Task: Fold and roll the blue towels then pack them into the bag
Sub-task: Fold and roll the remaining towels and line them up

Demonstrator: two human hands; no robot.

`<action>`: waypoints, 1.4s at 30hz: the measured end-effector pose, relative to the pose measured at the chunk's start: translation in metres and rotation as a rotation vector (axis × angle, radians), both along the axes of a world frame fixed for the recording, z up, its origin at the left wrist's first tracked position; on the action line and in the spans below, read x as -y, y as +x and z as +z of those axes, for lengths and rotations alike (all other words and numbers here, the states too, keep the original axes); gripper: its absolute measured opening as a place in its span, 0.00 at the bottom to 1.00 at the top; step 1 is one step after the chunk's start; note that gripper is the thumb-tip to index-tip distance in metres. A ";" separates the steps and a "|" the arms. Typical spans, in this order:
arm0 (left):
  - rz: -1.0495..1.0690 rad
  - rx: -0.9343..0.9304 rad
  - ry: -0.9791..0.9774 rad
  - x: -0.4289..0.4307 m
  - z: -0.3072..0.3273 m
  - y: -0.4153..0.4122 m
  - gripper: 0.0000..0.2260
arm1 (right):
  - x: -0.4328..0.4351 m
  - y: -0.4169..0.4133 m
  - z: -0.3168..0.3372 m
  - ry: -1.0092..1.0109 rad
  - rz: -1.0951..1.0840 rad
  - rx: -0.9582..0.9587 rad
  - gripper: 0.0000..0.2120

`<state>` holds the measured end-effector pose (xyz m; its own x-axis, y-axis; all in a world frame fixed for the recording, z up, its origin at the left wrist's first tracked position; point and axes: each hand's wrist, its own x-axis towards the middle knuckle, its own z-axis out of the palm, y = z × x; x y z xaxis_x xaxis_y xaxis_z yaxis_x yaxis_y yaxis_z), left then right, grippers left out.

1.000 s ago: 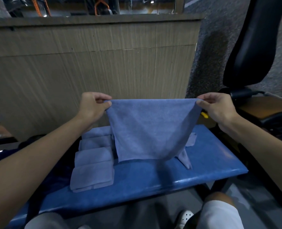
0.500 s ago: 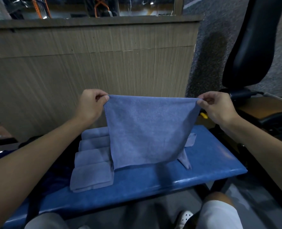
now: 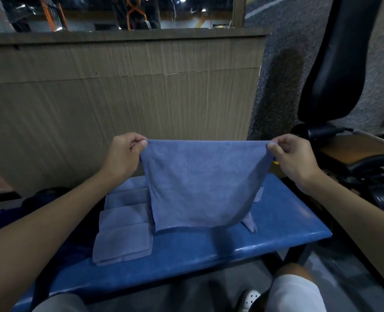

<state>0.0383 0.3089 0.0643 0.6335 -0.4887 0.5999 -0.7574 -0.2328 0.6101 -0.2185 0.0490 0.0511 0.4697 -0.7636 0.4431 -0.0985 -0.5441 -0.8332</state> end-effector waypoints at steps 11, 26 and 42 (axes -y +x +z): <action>-0.197 -0.315 0.090 -0.002 0.003 -0.011 0.08 | 0.008 -0.018 -0.010 -0.051 -0.066 -0.018 0.08; 0.044 -0.343 0.477 0.126 -0.176 0.103 0.09 | 0.118 0.118 -0.171 -0.007 -0.084 -0.428 0.09; -0.271 -0.070 0.754 0.062 -0.239 -0.005 0.02 | 0.030 0.010 -0.244 0.278 -0.154 -0.759 0.13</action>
